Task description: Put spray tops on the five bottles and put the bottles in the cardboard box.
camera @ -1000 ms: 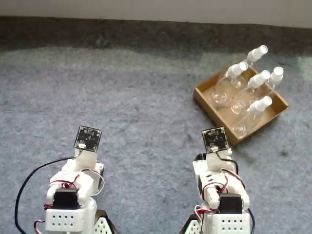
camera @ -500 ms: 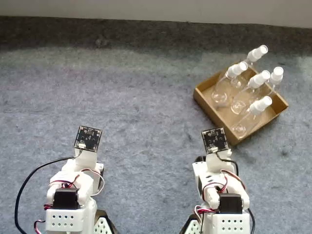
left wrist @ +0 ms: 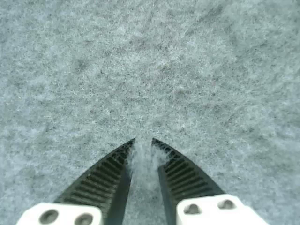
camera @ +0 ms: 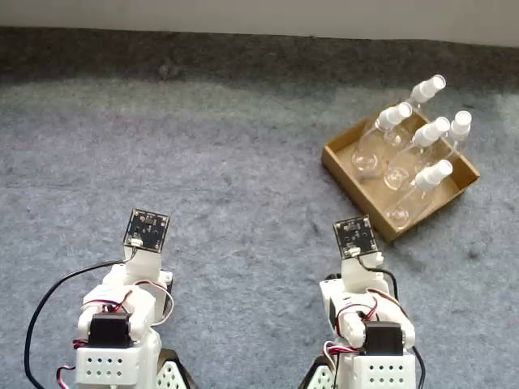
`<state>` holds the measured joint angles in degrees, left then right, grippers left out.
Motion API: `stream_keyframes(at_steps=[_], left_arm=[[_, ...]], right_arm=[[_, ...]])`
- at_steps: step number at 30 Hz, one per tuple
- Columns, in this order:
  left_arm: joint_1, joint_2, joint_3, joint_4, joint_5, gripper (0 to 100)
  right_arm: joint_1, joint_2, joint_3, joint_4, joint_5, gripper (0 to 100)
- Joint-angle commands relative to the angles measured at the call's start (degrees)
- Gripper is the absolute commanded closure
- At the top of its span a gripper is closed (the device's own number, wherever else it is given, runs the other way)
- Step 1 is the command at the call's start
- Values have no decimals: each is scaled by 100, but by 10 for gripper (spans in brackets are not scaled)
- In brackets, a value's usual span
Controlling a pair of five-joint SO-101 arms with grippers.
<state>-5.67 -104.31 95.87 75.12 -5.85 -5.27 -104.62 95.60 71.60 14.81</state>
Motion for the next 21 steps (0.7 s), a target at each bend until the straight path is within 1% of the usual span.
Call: stream_keyframes(at_steps=[1, 3, 4, 7, 8, 21], left_arm=[[-75, -4, 119, 26, 44, 995], [-84, -4, 119, 18, 62, 995], [-84, -4, 119, 18, 185, 995], [-92, -4, 127, 35, 1037, 995], [-92, -4, 127, 26, 1169, 995], [-92, -4, 127, 26, 1152, 995]], right_arm=[[75, -66, 629, 22, -475, 993], [75, -57, 629, -4, -1073, 993], [75, -66, 629, -4, -1327, 993], [75, -66, 629, 13, -1820, 993], [75, -66, 629, 13, -1820, 993], [-57, -66, 637, 13, -1811, 993]])
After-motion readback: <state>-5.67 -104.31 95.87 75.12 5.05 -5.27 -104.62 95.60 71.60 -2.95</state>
